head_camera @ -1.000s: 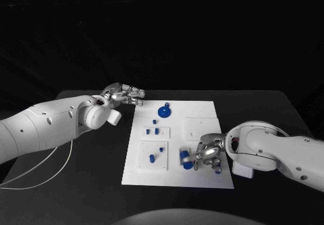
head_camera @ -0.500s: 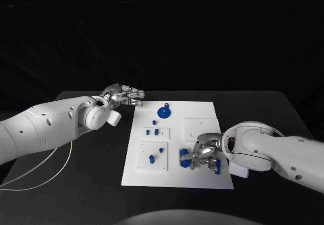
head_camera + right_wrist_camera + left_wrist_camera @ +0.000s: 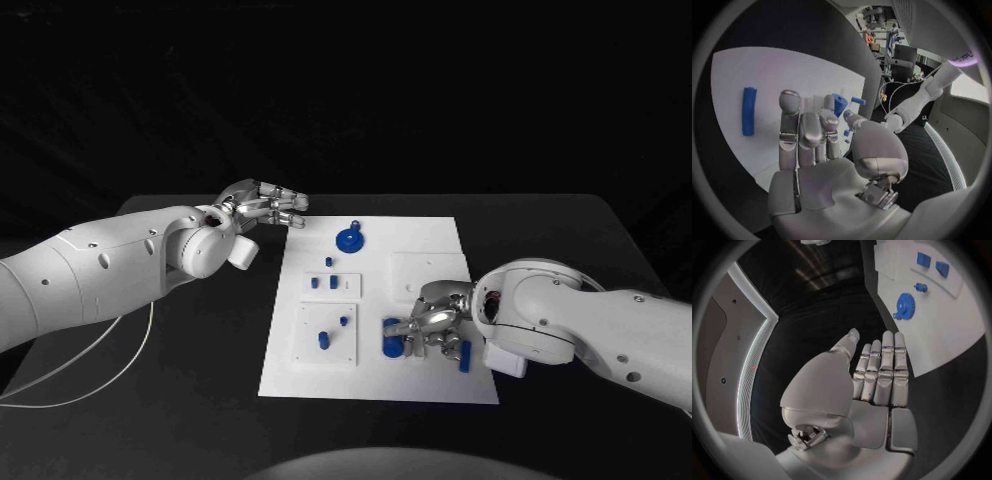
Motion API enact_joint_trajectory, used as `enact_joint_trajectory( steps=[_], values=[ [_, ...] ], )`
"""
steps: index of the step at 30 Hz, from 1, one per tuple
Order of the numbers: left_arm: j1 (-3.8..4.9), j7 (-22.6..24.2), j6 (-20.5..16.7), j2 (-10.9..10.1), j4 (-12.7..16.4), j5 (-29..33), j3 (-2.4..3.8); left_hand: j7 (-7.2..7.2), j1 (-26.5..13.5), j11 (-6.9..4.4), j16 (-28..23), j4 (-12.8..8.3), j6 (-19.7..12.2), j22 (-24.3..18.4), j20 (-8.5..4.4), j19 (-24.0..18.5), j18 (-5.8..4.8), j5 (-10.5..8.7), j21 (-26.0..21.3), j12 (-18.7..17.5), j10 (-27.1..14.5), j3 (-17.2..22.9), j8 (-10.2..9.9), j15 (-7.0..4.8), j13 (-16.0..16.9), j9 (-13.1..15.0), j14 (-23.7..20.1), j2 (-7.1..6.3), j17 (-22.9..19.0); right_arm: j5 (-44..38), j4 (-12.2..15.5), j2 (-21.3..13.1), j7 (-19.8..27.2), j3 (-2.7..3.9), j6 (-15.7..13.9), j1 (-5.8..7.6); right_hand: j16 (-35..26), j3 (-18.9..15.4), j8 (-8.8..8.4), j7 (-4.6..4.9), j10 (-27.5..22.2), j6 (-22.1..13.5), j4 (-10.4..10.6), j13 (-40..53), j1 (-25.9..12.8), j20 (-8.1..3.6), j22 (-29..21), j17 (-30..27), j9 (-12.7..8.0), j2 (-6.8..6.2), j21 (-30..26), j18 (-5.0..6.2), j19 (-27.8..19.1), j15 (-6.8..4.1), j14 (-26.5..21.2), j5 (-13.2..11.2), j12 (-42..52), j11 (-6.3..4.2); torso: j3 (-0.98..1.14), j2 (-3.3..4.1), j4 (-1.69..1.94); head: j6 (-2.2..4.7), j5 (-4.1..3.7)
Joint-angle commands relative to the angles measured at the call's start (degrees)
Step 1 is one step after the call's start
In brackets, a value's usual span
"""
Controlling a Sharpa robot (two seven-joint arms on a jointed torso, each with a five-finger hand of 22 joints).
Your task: Assemble the parts on the task board
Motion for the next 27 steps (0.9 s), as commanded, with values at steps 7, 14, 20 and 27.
enact_joint_trajectory(
  steps=[7, 14, 20, 27],
  values=[
    [-0.07, 0.14, 0.61, 0.01, 0.12, -0.11, 0.03, -0.18, -0.11, 0.0, -0.3, 0.24, -0.34, -0.05, 0.06, 0.28, -0.15, -0.17, 0.32, 0.23, -0.24, 0.01, -0.12, -0.21, 0.06, -0.02, -0.3, 0.28, 0.06, -0.85, -0.55, 0.22, 1.12, -0.01, -0.67, -0.06, 0.07, -0.93, -0.01, -0.17, 0.36, 0.24, -1.03, 0.16, -0.45, -0.07, 0.11, 0.1, 0.23, -0.96, 0.43, -0.39, 2.54, -0.27, 0.5, -0.13, -0.04, 0.05, 0.0, -0.03, 0.01, -0.21, -0.02],
    [-0.07, -0.03, 0.64, -0.06, 0.13, -0.13, 0.02, -0.18, -0.11, 0.0, -0.3, 0.24, -0.34, -0.05, 0.06, 0.28, -0.15, -0.17, 0.32, 0.23, -0.24, 0.01, -0.12, -0.21, 0.06, -0.02, -0.3, 0.28, 0.06, -0.81, 0.05, -0.67, 2.09, 0.0, -0.33, -0.07, 0.05, -1.76, -0.04, -0.18, 0.44, 0.5, 2.67, 0.22, -0.22, -0.15, 0.11, 0.13, 0.28, -5.29, 0.49, -0.4, 2.53, -0.33, 0.47, -0.16, -0.1, -0.01, 0.05, 0.0, 0.02, -0.19, 0.2],
    [-0.07, -0.08, 0.63, -0.12, 0.12, -0.15, 0.01, -0.18, -0.11, 0.0, -0.3, 0.24, -0.34, -0.05, 0.06, 0.28, -0.15, -0.17, 0.32, 0.23, -0.24, 0.01, -0.12, -0.21, 0.06, -0.02, -0.3, 0.28, 0.06, -0.78, 0.8, -1.51, 2.61, 0.12, -0.35, -0.07, -0.02, -2.56, -0.02, -0.16, 0.42, 0.56, 5.41, 0.24, 0.65, -0.16, 0.05, 0.11, 0.32, -7.26, 0.43, -0.38, 2.55, -0.35, 0.48, -0.1, -0.19, 0.04, 0.03, -0.03, -0.02, -0.22, 0.22],
    [-0.07, -0.09, 0.65, -0.1, 0.1, -0.17, 0.0, -0.2, 0.05, 0.0, -0.31, 0.55, -0.3, -0.42, 0.05, 0.26, -0.17, -0.12, 0.51, 0.23, -0.25, 0.14, -0.12, -0.21, 0.06, -0.03, -0.32, 0.22, 0.08, -0.7, 1.52, -2.28, 3.35, 0.28, 1.39, -0.07, 0.0, -8.9, -0.12, -0.13, 0.42, 0.47, 5.35, 0.33, 5.05, 0.03, 0.1, 0.07, 0.61, -7.12, 0.63, -0.26, 2.52, -0.12, 0.51, 0.54, -0.05, 0.1, 0.05, 0.01, -0.03, -0.22, 0.21]
  ],
)
